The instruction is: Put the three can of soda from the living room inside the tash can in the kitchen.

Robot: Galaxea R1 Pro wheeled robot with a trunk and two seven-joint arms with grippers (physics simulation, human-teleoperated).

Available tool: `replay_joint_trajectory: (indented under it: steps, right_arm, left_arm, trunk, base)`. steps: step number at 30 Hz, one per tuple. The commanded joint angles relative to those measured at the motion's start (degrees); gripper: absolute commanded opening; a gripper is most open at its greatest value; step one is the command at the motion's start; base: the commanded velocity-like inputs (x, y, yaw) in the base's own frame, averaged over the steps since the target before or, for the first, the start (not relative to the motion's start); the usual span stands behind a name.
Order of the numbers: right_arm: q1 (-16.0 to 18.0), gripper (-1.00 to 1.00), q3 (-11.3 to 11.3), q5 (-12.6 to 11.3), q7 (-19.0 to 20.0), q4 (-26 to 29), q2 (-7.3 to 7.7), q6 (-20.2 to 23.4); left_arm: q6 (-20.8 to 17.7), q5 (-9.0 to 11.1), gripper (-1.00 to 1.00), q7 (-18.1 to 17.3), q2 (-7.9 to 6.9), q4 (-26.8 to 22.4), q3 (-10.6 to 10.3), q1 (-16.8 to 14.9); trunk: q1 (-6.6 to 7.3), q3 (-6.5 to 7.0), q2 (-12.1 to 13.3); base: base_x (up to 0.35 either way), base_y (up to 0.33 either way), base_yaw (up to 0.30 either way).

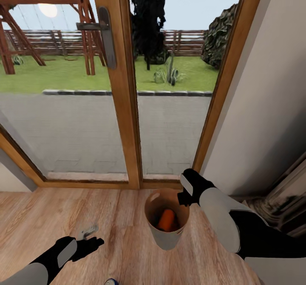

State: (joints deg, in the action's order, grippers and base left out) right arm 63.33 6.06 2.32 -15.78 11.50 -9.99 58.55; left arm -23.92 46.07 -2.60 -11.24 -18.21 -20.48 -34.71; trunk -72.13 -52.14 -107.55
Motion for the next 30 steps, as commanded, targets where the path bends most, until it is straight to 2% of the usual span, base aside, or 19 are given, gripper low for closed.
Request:
replay_joint_trajectory:
  steps: [1, 8, 12, 19, 26, 30]
  right_arm:
    - [0.0, -1.00, 0.6, -1.6, 0.2, 0.4, -0.01, 0.2]
    - [0.1, -1.00, 0.5, -1.6, -1.5, 2.6, -0.01, 1.4]
    - [0.5, -1.00, 0.5, -1.5, -2.7, 2.9, -0.01, 1.4]
    - [3.8, -1.00, 0.5, -1.6, -3.6, 2.7, -0.01, 1.4]
    - [4.4, -1.00, 0.6, -1.6, -3.7, 2.2, -0.01, 1.4]
    - [4.5, -1.00, 0.6, -1.6, -3.7, 2.1, -0.01, 1.4]
  left_arm:
    - [0.0, 0.0, 1.00, 0.0, 0.05, 0.3, 0.0, 0.0]
    - [0.7, 0.0, 1.00, 0.0, 0.76, 3.7, -0.1, 0.1]
    - [0.8, 0.0, 1.00, 0.1, 1.16, 4.0, -0.1, 0.1]
    - [0.8, 0.0, 1.00, 0.1, 1.90, 4.2, -0.1, 0.1]
    - [0.7, 0.0, 1.00, 0.1, 2.06, 4.2, 0.0, 0.1]
    - [0.7, 0.0, 1.00, 0.1, 2.09, 4.2, 0.0, 0.1]
  trunk:
    - [0.00, 0.01, 0.0]
    - [0.00, 0.01, 0.0]
    - [0.00, 0.01, 0.0]
    - [0.00, 0.01, 0.0]
    - [0.00, 0.01, 0.0]
    - [-0.88, -0.71, -1.6]
  base:
    - [0.000, 0.000, 0.000]
    - [0.000, 0.000, 0.000]
    - [0.000, 0.000, 0.000]
    - [0.000, 0.000, 0.000]
    - [0.000, 0.000, 0.000]
    - [0.000, 0.000, 0.000]
